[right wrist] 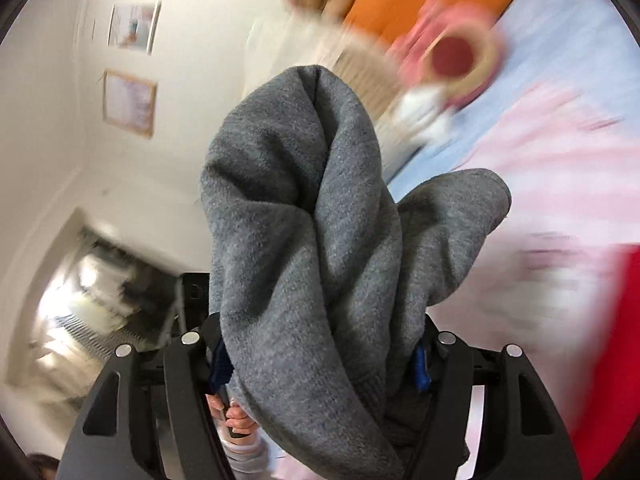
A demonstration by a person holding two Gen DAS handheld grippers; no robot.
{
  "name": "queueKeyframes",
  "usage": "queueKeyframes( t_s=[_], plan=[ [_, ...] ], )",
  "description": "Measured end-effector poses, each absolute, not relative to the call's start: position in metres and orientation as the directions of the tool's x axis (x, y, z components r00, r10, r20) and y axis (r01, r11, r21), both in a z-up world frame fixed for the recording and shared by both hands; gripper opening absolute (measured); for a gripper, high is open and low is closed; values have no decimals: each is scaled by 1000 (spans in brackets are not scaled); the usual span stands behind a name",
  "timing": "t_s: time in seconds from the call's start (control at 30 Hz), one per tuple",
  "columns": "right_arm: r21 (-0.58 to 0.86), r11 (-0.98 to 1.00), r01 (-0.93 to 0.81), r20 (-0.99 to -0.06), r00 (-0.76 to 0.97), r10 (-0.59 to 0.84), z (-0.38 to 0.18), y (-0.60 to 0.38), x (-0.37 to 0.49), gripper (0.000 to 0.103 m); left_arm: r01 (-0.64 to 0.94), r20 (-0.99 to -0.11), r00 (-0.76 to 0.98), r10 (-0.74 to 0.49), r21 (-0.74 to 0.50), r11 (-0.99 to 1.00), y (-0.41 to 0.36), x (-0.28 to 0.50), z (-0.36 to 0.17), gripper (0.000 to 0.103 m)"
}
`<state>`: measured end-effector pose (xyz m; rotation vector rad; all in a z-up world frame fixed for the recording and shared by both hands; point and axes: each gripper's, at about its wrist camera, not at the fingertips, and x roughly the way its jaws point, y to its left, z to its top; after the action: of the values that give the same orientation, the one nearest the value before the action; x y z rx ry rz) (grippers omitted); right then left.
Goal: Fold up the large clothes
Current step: 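Lift the hoodie bundle with both grippers and carry it over the red garment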
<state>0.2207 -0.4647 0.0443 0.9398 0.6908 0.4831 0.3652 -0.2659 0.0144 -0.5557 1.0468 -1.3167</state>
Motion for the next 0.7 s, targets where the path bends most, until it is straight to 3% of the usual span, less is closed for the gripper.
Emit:
queueKeyframes(
  t_s=[0.17, 0.4, 0.5, 0.6, 0.7],
  plan=[
    [839, 538, 88, -384, 797, 467, 28, -572, 94, 66, 507, -292, -233, -928, -851, 140, -388, 314, -18, 71],
    [858, 494, 137, -379, 819, 431, -39, -620, 47, 66, 502, -316, -252, -915, -851, 156, -427, 300, -78, 71],
    [853, 490, 181, -417, 800, 431, -84, -624, 43, 67, 473, -365, -241, -899, -853, 219, -423, 293, -122, 71],
    [840, 486, 243, -469, 774, 425, -124, -628, 42, 79, 395, -356, -249, -901, -887, 241, -422, 305, -165, 72],
    [851, 480, 213, -443, 782, 438, -128, -628, 39, 88, 396, -332, -231, -915, -891, 223, -405, 301, -169, 78]
  ],
)
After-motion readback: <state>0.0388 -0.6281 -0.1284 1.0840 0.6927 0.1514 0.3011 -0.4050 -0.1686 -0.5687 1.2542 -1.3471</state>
